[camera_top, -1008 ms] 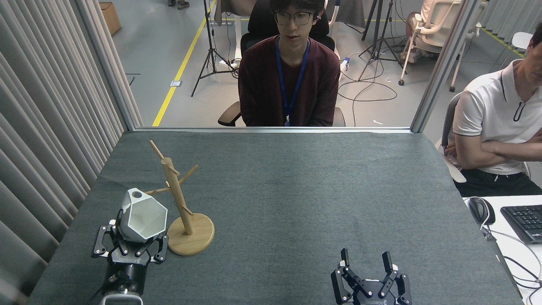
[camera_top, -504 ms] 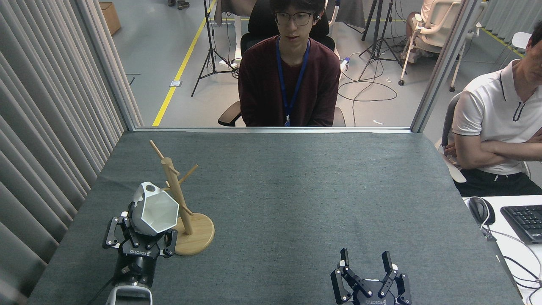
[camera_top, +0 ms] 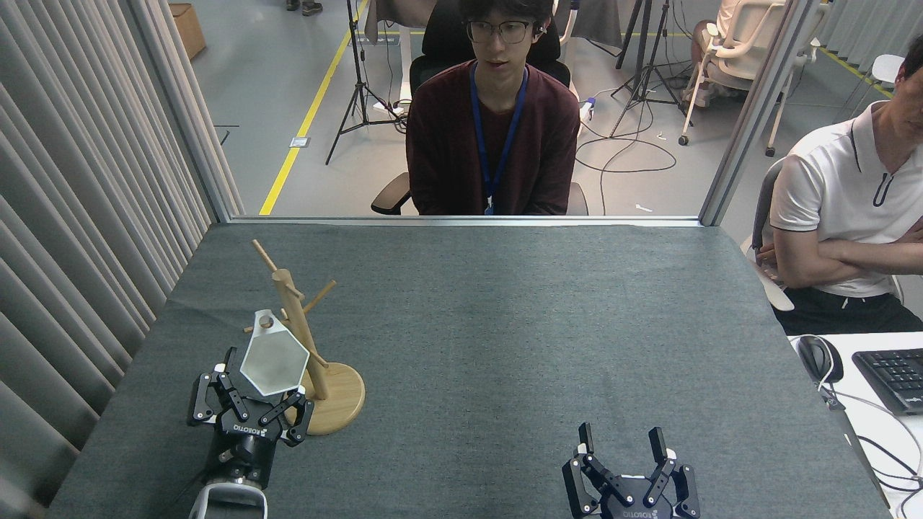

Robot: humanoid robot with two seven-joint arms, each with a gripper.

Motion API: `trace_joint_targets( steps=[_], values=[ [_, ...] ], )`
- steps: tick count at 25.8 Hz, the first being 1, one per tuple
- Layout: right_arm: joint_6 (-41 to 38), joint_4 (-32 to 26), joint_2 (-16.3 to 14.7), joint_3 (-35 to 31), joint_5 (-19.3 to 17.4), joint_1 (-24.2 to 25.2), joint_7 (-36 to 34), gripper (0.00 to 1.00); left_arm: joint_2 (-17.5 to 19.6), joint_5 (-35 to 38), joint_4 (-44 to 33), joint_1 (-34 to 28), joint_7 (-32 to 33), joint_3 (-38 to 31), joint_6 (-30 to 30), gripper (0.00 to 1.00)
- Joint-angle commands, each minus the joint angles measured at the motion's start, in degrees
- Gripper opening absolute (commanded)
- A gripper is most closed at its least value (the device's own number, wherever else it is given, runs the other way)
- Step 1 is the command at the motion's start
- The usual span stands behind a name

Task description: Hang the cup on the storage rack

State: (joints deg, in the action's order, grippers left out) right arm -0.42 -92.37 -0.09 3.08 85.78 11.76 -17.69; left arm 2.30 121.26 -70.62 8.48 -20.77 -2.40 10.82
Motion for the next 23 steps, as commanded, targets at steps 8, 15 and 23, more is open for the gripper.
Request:
trace_joint_targets(
  steps=[8,15,23],
  values=[
    [-0.5,0.1,0.0,0.1,0.0,-0.3,0.0,0.98,0.2,-0.3,-0.7,-4.4,0.0,-0.1,0.0,0.99],
    [-0.3,0.0,0.7,0.1,0.2,1.3,0.0,0.98,0.0,-6.3,-6.2,-13.2,-0.2,-0.1,-1.9,0.99],
    [-0.1,-2.4,-1.8,-0.1,0.3,2.6,0.0,0.98,0.5,-35.6,-22.2,-19.6,5.6,-0.6,-14.3,0.99]
  ],
)
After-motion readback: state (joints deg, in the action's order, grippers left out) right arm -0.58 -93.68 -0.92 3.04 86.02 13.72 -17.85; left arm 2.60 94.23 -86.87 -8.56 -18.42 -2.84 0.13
